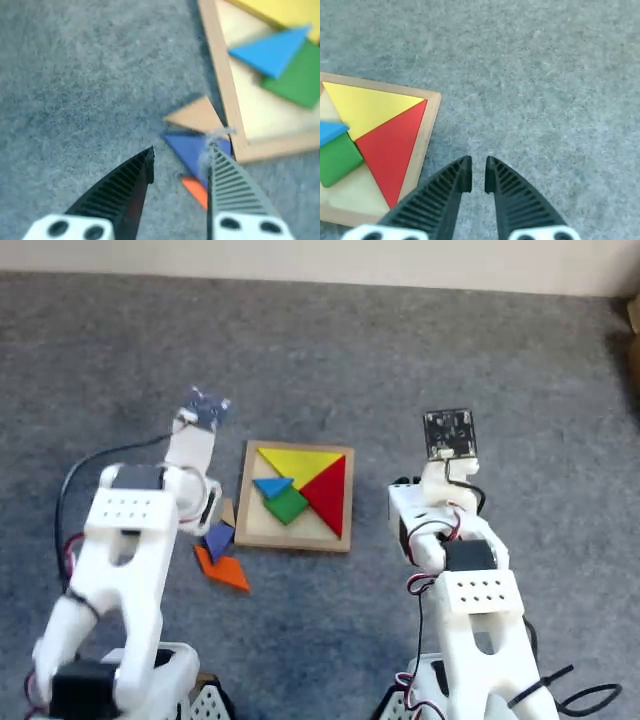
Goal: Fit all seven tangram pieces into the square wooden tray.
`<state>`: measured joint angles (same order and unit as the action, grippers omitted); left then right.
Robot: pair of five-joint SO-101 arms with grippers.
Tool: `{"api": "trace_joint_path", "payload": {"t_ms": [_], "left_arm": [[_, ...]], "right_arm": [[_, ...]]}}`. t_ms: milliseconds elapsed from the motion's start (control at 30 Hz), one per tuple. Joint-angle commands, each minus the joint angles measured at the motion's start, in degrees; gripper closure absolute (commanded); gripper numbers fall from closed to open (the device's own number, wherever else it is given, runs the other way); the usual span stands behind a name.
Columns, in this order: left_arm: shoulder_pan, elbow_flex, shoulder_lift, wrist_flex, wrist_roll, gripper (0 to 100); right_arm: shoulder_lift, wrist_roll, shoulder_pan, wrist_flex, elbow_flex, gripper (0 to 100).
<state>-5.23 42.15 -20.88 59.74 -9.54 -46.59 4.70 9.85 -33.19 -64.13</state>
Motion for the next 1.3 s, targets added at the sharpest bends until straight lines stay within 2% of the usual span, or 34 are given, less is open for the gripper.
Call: {"api": "trace_joint_path", "payload": {"t_ms": [0, 233, 633, 867, 1267], "left_arm": [[0.9, -6.9, 5.5, -0.8, 9.3, 82], [0.9, -10.9, 12.8, -0.8, 25.1, 82], [6.0, -11.6, 18.2, -2.0, 44.4, 82], [2.9, -12.4, 23.3, -5.5, 45.7, 82], [0.4, -13.2, 26.8, -5.7, 45.6, 82]], "right_arm": [[-2.1, -0.5, -0.8, 1.4, 0.1, 94.3], [-2.1, -0.3, -0.7, 1.5, -0.7, 94.3], [-2.1, -0.3, -0.7, 1.5, -0.8, 94.3], [-2.1, -0.3, -0.7, 1.5, -0.8, 94.3], [-2.1, -0.3, -0.7, 1.5, -0.8, 94.3]]}}
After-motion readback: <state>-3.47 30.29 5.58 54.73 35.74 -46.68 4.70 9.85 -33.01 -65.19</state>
